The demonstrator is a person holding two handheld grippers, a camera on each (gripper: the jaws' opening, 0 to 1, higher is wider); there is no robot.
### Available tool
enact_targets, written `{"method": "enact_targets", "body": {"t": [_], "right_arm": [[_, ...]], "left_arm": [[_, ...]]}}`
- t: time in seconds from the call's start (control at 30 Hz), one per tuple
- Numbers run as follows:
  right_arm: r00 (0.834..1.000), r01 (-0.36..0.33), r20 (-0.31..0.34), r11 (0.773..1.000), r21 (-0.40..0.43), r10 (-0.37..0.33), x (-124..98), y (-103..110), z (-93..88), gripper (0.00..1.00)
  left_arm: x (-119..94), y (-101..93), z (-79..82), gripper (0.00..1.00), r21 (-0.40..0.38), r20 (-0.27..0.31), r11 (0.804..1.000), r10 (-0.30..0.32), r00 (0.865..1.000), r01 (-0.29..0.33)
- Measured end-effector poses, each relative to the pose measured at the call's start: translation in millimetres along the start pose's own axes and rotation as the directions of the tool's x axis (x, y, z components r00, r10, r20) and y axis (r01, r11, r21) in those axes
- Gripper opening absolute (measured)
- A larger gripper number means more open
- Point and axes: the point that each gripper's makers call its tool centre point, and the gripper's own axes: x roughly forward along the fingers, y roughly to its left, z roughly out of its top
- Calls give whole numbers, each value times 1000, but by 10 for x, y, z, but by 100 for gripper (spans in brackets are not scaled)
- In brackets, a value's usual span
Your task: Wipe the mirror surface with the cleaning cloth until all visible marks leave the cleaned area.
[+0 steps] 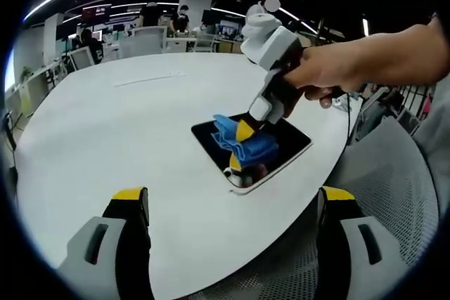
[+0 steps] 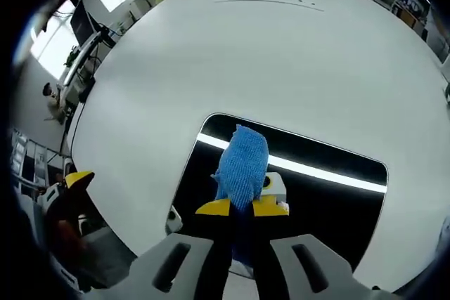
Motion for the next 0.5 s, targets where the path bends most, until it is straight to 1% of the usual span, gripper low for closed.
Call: {"method": "enact_targets", "body": {"t": [0.2, 0.4, 0.5], "right_arm": [[1000, -12, -9, 1000, 8, 12, 11, 27, -69, 3], [1000, -22, -12, 1000, 9, 22, -27, 76, -177, 3], [1000, -25, -14, 1000, -4, 25, -41, 106, -218, 3]], "left_arm": [[3, 7, 4, 99, -1, 3, 1000, 0, 1000, 0], [-4, 2, 7, 99, -3, 4, 1000, 0, 1000, 0], [-6, 6, 8, 99, -4, 5, 1000, 4, 1000, -4]]}}
